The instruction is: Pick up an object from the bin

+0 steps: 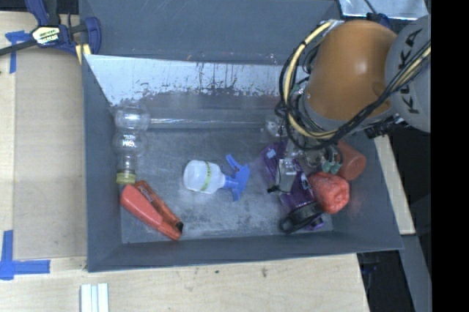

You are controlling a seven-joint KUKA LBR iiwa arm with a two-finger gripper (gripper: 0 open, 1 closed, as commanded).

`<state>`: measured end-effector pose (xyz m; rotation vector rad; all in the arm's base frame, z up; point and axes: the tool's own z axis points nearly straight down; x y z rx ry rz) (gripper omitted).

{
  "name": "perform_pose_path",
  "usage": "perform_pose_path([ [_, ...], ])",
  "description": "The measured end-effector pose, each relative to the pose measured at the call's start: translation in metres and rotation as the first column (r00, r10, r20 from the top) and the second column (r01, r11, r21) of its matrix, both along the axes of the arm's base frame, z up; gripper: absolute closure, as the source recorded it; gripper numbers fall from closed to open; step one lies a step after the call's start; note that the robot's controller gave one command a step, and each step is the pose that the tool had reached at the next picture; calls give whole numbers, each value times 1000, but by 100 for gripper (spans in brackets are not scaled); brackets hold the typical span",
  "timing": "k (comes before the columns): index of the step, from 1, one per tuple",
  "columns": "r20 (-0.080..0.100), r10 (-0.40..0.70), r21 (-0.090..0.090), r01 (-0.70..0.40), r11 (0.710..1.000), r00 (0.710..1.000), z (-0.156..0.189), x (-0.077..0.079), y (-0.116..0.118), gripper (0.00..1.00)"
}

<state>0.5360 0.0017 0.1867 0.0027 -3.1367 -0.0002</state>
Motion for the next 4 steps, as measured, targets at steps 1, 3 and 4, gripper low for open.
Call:
perform_pose_path([
  [1, 8, 0, 0, 0, 1000, 1000, 4, 2, 0, 0],
  [3, 12, 33, 0, -33, 999, 999, -93, 29, -10, 0],
  [4, 6, -23, 0, 23, 1000, 1000, -116, 36, -17, 0],
])
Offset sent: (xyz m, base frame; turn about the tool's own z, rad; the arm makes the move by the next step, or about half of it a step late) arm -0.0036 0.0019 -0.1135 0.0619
